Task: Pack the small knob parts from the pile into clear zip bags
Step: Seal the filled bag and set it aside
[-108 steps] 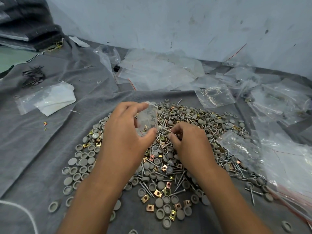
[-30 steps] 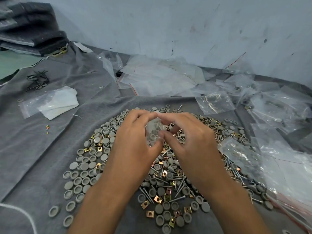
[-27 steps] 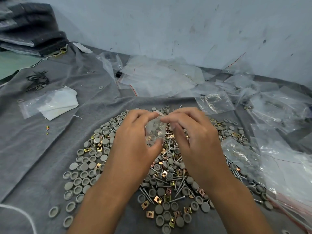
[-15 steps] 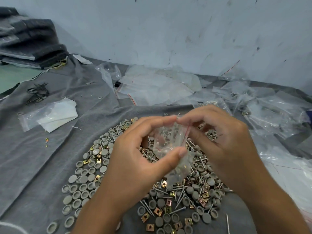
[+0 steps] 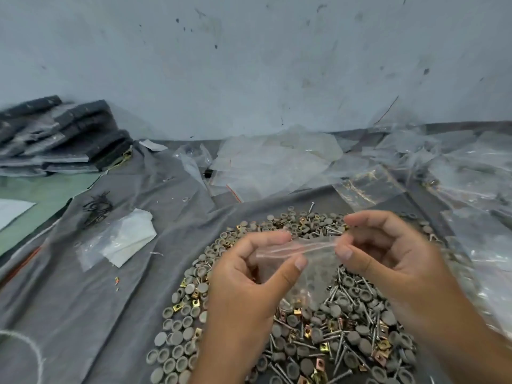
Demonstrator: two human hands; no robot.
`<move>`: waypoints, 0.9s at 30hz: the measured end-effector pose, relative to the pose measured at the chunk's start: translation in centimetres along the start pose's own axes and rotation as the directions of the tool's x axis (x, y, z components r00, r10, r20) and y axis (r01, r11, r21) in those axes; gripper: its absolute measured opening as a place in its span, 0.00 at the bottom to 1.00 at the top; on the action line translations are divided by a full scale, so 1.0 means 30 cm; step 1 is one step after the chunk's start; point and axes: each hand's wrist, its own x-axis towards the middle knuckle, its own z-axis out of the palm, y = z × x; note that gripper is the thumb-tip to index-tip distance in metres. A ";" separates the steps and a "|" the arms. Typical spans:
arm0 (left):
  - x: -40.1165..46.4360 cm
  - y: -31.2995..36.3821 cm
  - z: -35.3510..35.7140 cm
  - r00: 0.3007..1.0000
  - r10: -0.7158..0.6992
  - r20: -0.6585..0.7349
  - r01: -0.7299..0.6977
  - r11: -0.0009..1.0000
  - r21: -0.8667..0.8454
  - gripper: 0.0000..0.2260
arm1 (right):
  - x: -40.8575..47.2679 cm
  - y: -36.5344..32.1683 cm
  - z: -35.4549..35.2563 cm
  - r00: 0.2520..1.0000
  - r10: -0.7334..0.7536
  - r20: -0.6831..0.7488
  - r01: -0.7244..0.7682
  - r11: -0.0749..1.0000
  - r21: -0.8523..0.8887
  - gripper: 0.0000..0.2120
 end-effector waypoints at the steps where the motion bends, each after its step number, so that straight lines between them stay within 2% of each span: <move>1: -0.001 -0.002 0.000 1.000 0.005 0.008 -0.005 1.000 0.009 0.15 | 0.002 0.006 0.005 1.000 0.003 -0.001 -0.003 1.000 0.008 0.28; 3: 0.000 -0.003 0.005 1.000 0.022 0.013 -0.022 0.999 0.027 0.12 | 0.002 0.012 0.015 1.000 -0.001 0.017 0.001 1.000 0.014 0.28; 8: 0.004 -0.019 0.017 0.999 0.049 -0.007 -0.048 0.998 0.041 0.10 | -0.012 0.009 0.030 0.998 -0.003 0.057 0.005 1.000 -0.023 0.22; 13: 0.002 -0.020 0.030 0.998 0.062 0.016 -0.062 0.998 -0.005 0.13 | -0.025 0.008 0.027 0.997 -0.047 0.064 0.055 0.992 -0.117 0.14; 18: 0.003 -0.014 0.033 0.997 0.070 -0.026 -0.070 0.998 0.006 0.16 | -0.031 0.006 0.025 0.997 -0.044 0.061 0.051 0.992 -0.118 0.13; 27: 0.000 -0.006 0.031 0.996 0.089 -0.028 -0.088 0.994 0.059 0.14 | -0.031 0.009 0.023 0.994 -0.073 0.078 0.082 0.989 -0.125 0.12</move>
